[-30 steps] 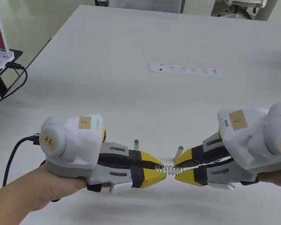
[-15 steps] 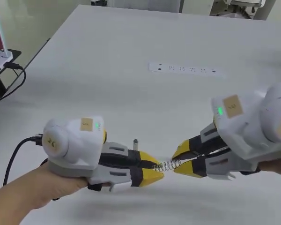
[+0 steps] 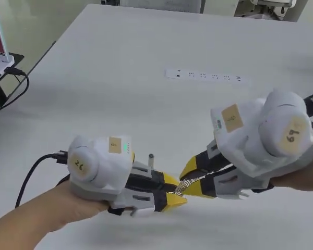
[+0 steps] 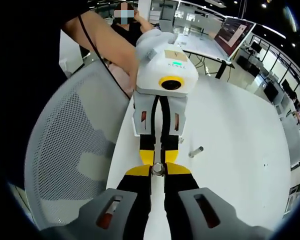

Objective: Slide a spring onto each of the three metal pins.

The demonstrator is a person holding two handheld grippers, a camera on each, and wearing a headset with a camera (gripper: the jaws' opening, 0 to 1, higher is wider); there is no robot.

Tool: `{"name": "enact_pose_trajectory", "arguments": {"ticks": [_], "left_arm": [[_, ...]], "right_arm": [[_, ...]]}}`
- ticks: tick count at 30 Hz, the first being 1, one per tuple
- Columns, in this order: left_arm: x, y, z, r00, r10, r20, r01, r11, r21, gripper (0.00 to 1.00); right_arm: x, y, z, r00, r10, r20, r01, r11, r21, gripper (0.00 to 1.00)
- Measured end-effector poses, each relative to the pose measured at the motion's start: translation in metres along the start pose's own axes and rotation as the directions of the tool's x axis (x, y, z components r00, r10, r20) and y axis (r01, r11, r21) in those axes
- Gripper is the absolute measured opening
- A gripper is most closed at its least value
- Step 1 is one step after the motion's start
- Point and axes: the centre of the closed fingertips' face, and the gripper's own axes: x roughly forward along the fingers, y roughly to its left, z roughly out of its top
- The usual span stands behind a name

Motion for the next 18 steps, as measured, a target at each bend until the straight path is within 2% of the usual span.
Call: {"name": "enact_pose_trajectory", "arguments": {"ticks": [8, 18], "left_arm": [[0.0079, -0.0028, -0.0084, 0.9991, -0.018, -0.038, 0.018, 1.000, 0.006, 0.01], [0.0052, -0.0014, -0.0065, 0.9998, -0.011, -0.017, 0.011, 1.000, 0.011, 0.01]], "right_arm": [[0.0058, 0.0025, -0.0101, 0.9968, 0.036, -0.072, -0.034, 0.999, 0.024, 0.05], [0.0048, 0.0023, -0.0085, 0.9956, 0.040, -0.085, -0.038, 0.999, 0.034, 0.05]]}}
